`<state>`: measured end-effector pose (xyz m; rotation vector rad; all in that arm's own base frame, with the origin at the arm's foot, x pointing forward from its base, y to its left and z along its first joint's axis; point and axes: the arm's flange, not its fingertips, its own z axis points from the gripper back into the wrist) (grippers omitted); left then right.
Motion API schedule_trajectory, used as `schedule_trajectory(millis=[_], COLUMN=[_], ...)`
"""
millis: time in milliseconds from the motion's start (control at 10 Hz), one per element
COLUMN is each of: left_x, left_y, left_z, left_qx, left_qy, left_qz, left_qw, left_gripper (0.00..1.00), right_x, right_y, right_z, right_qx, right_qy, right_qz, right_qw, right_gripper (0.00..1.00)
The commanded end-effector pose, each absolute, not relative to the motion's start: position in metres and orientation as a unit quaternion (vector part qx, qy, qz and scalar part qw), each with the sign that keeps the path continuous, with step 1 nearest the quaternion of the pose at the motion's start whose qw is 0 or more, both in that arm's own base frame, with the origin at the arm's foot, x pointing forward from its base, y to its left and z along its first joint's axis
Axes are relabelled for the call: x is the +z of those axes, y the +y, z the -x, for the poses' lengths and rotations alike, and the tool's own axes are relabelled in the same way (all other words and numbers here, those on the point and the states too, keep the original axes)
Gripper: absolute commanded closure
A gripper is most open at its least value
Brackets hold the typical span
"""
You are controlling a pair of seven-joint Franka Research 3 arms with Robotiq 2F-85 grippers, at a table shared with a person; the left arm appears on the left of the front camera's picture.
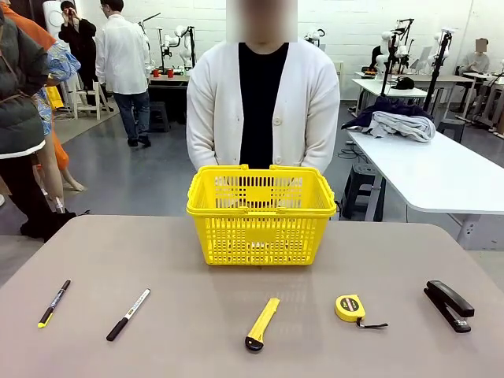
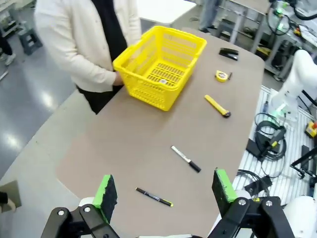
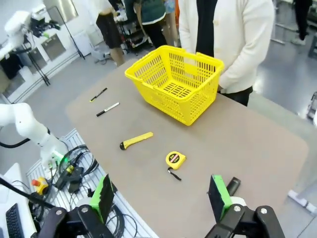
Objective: Place the items the person wants into the basket.
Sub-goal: Pick up the item the person points to and place it in the Market Basket.
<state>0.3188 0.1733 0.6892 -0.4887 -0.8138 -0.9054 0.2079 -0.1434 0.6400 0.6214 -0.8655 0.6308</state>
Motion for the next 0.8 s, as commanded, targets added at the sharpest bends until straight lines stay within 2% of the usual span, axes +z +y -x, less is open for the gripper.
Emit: schedule_trajectory(millis=[0, 700], left_x=[0.673, 0.661], left_y=[0.17, 0.191], left_z=[-0.316, -0.313], left_qx=[-0.396, -0.379], left_qy=[-0.394, -0.389], left_qz=[0.2, 0.22], left_qw=[0.805, 0.81], left_gripper=[0.0, 0.0], right_x=[0.632, 0.627], right_y=[-0.154, -0.164], right_z=[-0.207, -0.207], right_qx=[0.284, 0.261], right_qy=[-0.403, -0.397], right_qz=[-0.305, -0.298], right_qw=[0.815, 0.828], right_gripper=[0.0, 0.0])
